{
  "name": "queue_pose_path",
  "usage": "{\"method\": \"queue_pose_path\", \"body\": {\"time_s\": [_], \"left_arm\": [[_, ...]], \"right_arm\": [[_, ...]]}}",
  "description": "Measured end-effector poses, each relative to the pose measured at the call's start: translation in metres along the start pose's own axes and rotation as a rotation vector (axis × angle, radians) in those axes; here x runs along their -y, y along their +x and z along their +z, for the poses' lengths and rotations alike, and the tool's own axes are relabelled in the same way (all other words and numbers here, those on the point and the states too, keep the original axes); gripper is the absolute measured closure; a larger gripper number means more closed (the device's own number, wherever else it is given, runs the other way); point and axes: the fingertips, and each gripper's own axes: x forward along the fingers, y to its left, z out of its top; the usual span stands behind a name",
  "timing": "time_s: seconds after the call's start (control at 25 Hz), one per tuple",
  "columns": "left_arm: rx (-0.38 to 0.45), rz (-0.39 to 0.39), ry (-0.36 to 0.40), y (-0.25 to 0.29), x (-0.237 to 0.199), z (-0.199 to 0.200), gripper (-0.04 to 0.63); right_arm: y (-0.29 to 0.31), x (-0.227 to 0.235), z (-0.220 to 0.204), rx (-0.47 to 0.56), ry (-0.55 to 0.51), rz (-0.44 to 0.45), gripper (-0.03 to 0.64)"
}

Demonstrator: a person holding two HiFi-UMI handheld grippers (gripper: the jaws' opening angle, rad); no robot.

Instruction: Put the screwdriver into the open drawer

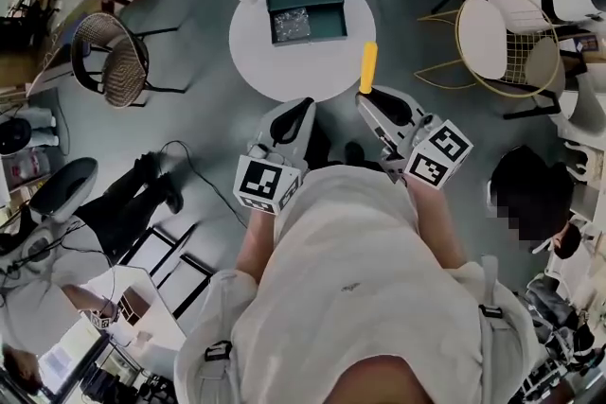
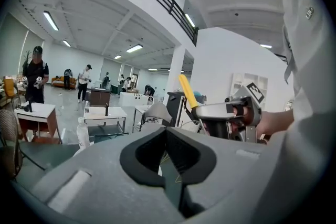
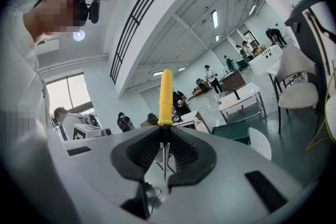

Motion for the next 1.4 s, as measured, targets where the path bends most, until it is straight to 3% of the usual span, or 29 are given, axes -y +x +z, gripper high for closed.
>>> {"method": "queue_pose_path", "body": {"time_s": [0.44,0.64,1.0,1.4], "left_arm": [[-0.036,-0.109,0.034,0.015,-0.076,0.009,0.584],[-0.06,-0.117,0.041,0.024,-0.1,0.004,0.584],[-0.086,-0.044,0.011,0.04,-0.134,-0.002,0.584],[-0.068,0.101,-0.007,0.064,-0.151,0.022,0.584]], "right_arm": [[0.063,0.014,0.011,0.016,-0.01,-0.12,0.554],[0.073,0.024,0.007,-0.016,-0.015,-0.159,0.554],[0.094,0.062,0.01,-0.089,-0.021,-0.163,0.554],[0.139,0.104,0.047,-0.203,-0.178,-0.049,0.552]]}}
